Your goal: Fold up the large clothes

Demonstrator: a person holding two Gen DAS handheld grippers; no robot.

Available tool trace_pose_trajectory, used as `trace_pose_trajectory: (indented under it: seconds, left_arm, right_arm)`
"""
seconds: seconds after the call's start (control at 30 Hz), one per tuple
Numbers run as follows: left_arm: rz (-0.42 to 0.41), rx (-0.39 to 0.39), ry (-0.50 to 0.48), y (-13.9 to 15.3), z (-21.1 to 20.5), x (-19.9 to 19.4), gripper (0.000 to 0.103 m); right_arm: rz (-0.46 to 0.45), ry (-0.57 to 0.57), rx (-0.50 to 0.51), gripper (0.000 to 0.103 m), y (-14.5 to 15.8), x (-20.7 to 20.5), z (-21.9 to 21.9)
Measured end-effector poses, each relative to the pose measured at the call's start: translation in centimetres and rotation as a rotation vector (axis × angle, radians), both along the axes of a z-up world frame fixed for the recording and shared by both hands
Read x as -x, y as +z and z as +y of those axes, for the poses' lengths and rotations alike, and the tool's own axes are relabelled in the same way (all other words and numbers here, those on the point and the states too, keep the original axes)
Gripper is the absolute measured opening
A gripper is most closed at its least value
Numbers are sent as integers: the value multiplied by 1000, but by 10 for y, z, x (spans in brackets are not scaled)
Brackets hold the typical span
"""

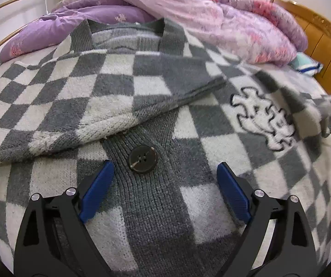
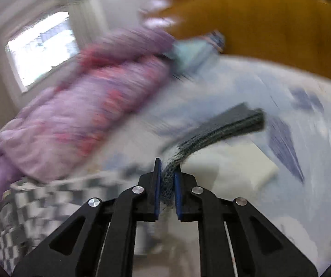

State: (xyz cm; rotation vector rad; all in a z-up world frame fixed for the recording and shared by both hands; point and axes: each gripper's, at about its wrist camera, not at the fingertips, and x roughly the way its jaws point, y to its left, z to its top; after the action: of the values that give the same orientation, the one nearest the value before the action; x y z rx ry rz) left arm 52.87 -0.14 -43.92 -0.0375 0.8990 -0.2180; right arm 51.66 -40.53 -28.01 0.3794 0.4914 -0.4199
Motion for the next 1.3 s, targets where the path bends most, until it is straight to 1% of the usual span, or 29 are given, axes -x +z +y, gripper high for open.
trace_pose_trajectory:
  seconds: [0.07,0.1,0.13,0.2,0.27,0.33,0.37,0.4,0.43,0.47,0.5,0.53,0.57,0.6,0.63,0.67,0.73,0.77,0.83,0.87,0.9,0.93,0.97,1.0,1.07,1.1,1.17,1.27,1.3]
  left_arm:
    - [-14,98,15,10,12,2,90]
    - [-14,160,23,17,22,2,90]
    - [-13,187,23,22,27,2,90]
    - [-37,238,39,39,46,2,90]
    - [-69,263,60,53,65,2,90]
    - [-99,242,122,67,93,0,90]
    - [-106,225,158,72,106,-2,90]
    - [-116,199,227,78,128,-6,90]
    - [-121,190,268,81,141,-8,90]
    - [-116,189,308,83,159,-11,90]
    - [-103,186,336,83,171,-13,90]
    - [-74,170,381,82,190,-20,90]
    - [-64,163,403,81,201,-22,90]
    - [-59,158,416,79,209,-24,90]
    - [-40,142,441,76,219,-27,90]
    - [-21,140,445,73,225,-30,90]
    - [-16,152,446,69,234,-28,90]
    - [-14,148,446,67,236,-28,90]
    - [-20,168,436,64,243,-26,90]
    - [-24,176,437,62,246,-21,90]
    - [-28,198,443,61,250,-20,90]
    - [-29,213,450,59,252,-19,90]
    - [-21,227,460,58,253,-18,90]
    - [-8,244,470,56,255,-20,90]
    - [-1,249,474,56,253,-18,90]
    - [-3,240,468,58,251,-18,90]
    - [-16,227,445,61,246,-18,90]
    - [-17,205,415,63,237,-22,90]
    - [-13,187,397,63,234,-25,90]
  right_arm:
    - [-48,94,31,9,24,-13,40]
    - [-76,149,58,9,37,-17,67]
    - [-94,188,69,9,44,-21,84]
    - [-146,306,82,9,60,-28,138]
    - [-180,394,37,9,64,-37,179]
    - [-191,485,-24,9,60,-46,226]
    - [-185,520,-36,9,57,-49,243]
    - [-178,559,-54,9,52,-51,264]
    - [-166,607,-70,9,43,-53,291]
    - [-154,636,-73,9,38,-55,308]
    - [-130,673,-77,9,27,-57,333]
    - [-114,691,-80,9,21,-59,347]
    - [-72,726,-72,9,6,-63,369]
    - [-35,745,-43,9,-9,-67,388]
    - [15,765,-21,9,-30,-70,406]
    - [47,781,-16,10,-44,-69,415]
    - [105,795,1,10,-75,-67,430]
    - [116,807,7,11,-83,-64,430]
    - [128,828,25,14,-98,-57,435]
    - [131,838,25,16,-101,-55,442]
    - [142,853,9,22,-104,-57,440]
    - [158,891,-30,29,-106,-59,439]
    - [151,920,-45,44,-105,-61,440]
    - [138,953,-44,55,-102,-55,443]
    - [130,1004,-21,61,-96,-45,445]
    - [121,1026,-8,61,-92,-38,444]
    - [104,1012,18,61,-83,-29,433]
    - [88,932,-36,61,-72,-25,392]
    - [90,887,-47,61,-69,-28,372]
